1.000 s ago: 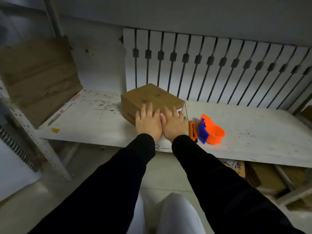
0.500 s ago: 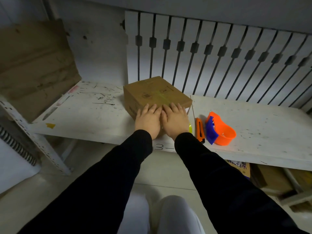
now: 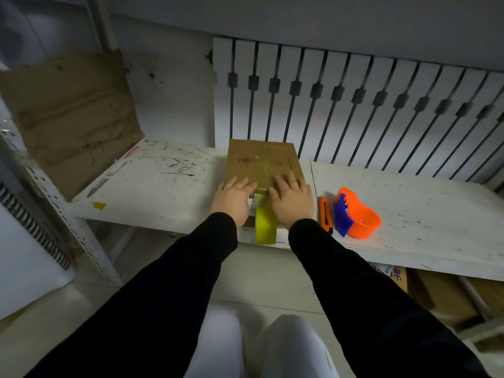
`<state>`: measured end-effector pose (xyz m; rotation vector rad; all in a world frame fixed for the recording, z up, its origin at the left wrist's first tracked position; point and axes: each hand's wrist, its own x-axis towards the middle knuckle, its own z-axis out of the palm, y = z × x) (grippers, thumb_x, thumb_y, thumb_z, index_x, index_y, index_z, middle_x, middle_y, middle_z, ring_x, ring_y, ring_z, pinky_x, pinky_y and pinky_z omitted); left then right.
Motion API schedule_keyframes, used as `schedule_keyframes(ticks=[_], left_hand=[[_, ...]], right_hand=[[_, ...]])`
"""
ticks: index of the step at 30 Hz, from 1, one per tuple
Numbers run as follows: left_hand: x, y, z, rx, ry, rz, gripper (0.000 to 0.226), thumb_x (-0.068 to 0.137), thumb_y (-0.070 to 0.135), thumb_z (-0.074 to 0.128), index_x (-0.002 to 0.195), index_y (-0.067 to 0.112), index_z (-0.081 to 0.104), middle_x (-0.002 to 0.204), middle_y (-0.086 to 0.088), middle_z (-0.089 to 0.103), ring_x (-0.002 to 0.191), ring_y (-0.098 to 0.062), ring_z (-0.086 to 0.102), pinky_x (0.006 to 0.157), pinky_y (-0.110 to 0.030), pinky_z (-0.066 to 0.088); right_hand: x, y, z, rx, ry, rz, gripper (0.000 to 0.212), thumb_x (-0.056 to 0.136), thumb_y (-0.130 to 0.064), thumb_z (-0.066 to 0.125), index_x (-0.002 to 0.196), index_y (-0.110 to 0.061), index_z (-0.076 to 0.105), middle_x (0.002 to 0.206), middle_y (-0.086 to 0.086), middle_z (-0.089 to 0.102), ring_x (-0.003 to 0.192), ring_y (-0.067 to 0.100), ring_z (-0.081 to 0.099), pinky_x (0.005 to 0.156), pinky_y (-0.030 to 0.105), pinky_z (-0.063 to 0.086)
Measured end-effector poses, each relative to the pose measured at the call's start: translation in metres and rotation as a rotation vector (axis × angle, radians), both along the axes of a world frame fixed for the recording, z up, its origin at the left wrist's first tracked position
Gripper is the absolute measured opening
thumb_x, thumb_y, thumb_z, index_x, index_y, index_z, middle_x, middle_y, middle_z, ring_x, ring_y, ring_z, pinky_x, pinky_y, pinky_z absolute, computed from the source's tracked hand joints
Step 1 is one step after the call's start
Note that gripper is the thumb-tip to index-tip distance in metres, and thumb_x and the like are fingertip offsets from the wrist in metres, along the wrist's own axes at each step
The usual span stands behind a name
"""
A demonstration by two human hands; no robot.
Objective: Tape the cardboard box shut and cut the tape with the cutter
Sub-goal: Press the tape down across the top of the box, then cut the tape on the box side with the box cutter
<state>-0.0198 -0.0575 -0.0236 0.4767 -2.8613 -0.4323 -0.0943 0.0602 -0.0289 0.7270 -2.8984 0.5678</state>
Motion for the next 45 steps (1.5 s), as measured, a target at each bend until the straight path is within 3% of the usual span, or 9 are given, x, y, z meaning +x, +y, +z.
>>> schedule_keyframes(ticks=[2, 10, 17, 27, 30, 33, 37, 42, 45], left_hand=[[0.000, 0.001, -0.002, 0.023, -0.009, -0.012, 0.064, 0.091, 0.000, 0.042, 0.146, 0.028, 0.028, 0.158, 0.002, 0.022, 0.148, -0.020, 0.011, 0.122, -0.039, 0.012], [-0.001, -0.002, 0.006, -0.104, -0.116, 0.022, 0.055, 0.096, 0.017, 0.038, 0.147, 0.031, 0.022, 0.159, 0.003, 0.020, 0.148, -0.022, 0.013, 0.119, -0.049, 0.008], [-0.019, 0.026, 0.010, -0.125, 0.081, -0.026, 0.049, 0.097, 0.026, 0.033, 0.145, 0.023, 0.031, 0.155, -0.004, 0.030, 0.146, -0.024, 0.019, 0.119, -0.043, 0.014], [-0.058, 0.102, -0.010, -0.134, 0.097, -0.115, 0.049, 0.099, 0.032, 0.026, 0.147, 0.021, 0.026, 0.157, -0.001, 0.027, 0.147, -0.023, 0.013, 0.120, -0.044, 0.004], [-0.060, 0.106, -0.027, -0.170, 0.066, -0.062, 0.053, 0.098, 0.036, 0.027, 0.148, 0.022, 0.021, 0.158, -0.004, 0.022, 0.147, -0.026, 0.013, 0.119, -0.047, 0.001], [-0.062, 0.105, -0.038, -0.278, 0.053, -0.048, 0.057, 0.097, 0.041, 0.028, 0.149, 0.021, 0.015, 0.159, -0.007, 0.019, 0.146, -0.030, 0.014, 0.119, -0.049, 0.001], [-0.069, 0.111, -0.042, -0.327, 0.045, -0.001, 0.060, 0.096, 0.033, 0.034, 0.149, 0.019, 0.011, 0.159, -0.009, 0.017, 0.146, -0.033, 0.012, 0.118, -0.052, -0.001], [-0.070, 0.109, -0.048, -0.338, 0.067, -0.002, 0.063, 0.094, 0.025, 0.036, 0.150, 0.019, 0.008, 0.159, -0.009, 0.014, 0.147, -0.033, 0.009, 0.118, -0.052, -0.003], [-0.072, 0.109, -0.048, -0.339, 0.060, -0.002, 0.064, 0.093, 0.026, 0.037, 0.150, 0.018, 0.008, 0.159, -0.010, 0.013, 0.147, -0.034, 0.008, 0.118, -0.052, -0.003]], right_hand=[[0.000, 0.004, -0.004, 0.066, -0.028, 0.000, 0.049, 0.098, -0.040, 0.027, 0.144, -0.025, 0.030, 0.156, 0.006, 0.025, 0.145, 0.031, 0.016, 0.119, 0.045, 0.008], [0.003, 0.005, -0.005, 0.049, 0.055, -0.003, 0.044, 0.098, -0.036, 0.028, 0.140, -0.026, 0.039, 0.150, 0.006, 0.037, 0.138, 0.030, 0.029, 0.112, 0.042, 0.022], [-0.004, 0.023, -0.012, -0.136, 0.053, -0.141, 0.046, 0.098, -0.035, 0.032, 0.141, -0.021, 0.034, 0.154, 0.009, 0.028, 0.142, 0.031, 0.022, 0.116, 0.046, 0.015], [-0.033, 0.053, -0.038, -0.345, -0.015, -0.356, 0.038, 0.099, -0.032, 0.029, 0.121, -0.013, 0.054, 0.125, 0.011, 0.059, 0.113, 0.031, 0.054, 0.094, 0.048, 0.046], [-0.043, 0.060, -0.054, -0.253, -0.038, -0.402, 0.037, 0.097, -0.028, 0.033, 0.127, -0.013, 0.049, 0.127, 0.012, 0.057, 0.112, 0.032, 0.055, 0.092, 0.048, 0.048], [-0.054, 0.069, -0.072, -0.174, -0.122, -0.401, 0.049, 0.095, -0.022, 0.038, 0.143, -0.017, 0.030, 0.137, 0.014, 0.048, 0.119, 0.035, 0.049, 0.096, 0.047, 0.046], [-0.068, 0.068, -0.088, -0.124, -0.222, -0.410, 0.060, 0.095, -0.022, 0.039, 0.149, -0.022, 0.013, 0.143, 0.017, 0.038, 0.126, 0.035, 0.042, 0.101, 0.045, 0.040], [-0.081, 0.065, -0.094, -0.002, -0.267, -0.394, 0.048, 0.095, -0.016, 0.040, 0.141, -0.011, 0.029, 0.144, 0.019, 0.035, 0.129, 0.034, 0.039, 0.104, 0.043, 0.040], [-0.079, 0.064, -0.098, 0.037, -0.161, -0.408, 0.043, 0.096, -0.015, 0.039, 0.138, -0.011, 0.033, 0.131, 0.021, 0.043, 0.118, 0.036, 0.046, 0.098, 0.042, 0.043]])
